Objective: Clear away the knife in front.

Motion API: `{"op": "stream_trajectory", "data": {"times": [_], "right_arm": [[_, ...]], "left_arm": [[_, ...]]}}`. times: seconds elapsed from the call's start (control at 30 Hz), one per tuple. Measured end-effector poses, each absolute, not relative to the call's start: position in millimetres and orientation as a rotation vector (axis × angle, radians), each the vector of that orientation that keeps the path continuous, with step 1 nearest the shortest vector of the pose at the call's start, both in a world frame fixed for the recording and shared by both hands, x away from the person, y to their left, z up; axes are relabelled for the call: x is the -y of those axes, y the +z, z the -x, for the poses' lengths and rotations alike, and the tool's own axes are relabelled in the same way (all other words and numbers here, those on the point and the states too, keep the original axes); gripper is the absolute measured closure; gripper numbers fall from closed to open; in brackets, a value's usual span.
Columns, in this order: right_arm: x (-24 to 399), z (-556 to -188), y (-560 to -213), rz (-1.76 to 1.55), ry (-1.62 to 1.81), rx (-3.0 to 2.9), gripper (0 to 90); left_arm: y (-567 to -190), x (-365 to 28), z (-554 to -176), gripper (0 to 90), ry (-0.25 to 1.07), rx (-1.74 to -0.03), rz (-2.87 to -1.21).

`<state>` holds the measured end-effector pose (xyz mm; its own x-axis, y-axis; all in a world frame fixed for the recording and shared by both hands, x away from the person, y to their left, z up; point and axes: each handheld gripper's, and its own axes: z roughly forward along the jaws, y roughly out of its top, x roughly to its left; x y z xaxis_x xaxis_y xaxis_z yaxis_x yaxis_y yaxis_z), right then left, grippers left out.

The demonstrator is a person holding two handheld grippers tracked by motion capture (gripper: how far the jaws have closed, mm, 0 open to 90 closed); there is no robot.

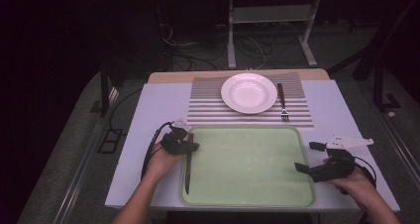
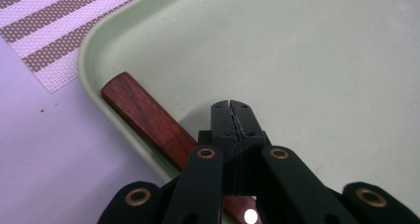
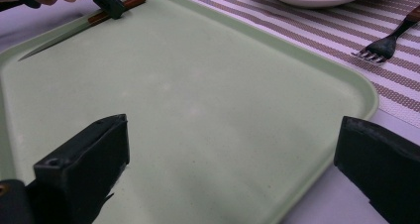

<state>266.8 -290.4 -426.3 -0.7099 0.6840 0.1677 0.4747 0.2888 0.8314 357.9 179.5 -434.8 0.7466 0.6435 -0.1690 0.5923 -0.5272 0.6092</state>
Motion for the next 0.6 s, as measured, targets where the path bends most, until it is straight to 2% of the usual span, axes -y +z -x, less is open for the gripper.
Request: {"op": "stream_trajectory", "data": {"times": [0.17,0.27,0.4,0.6], "right_arm": [[290,-267,-426,-1.070,1.386,-2.337,0.8],[290,-267,-427,-1.069,1.386,-2.339,0.8],[290,-267,-427,-1.067,1.386,-2.340,0.8],[290,-267,-427,-1.066,1.385,-2.342,0.8]], "left_arm": [[-435,-179,-358,88.3,0.102,-0.916,-2.279],[-435,-178,-358,83.0,0.107,-0.910,-2.267],[-433,-177,-356,66.5,0.140,-0.878,-2.235],[-424,-174,-351,41.6,0.110,-0.827,-2.144]]}}
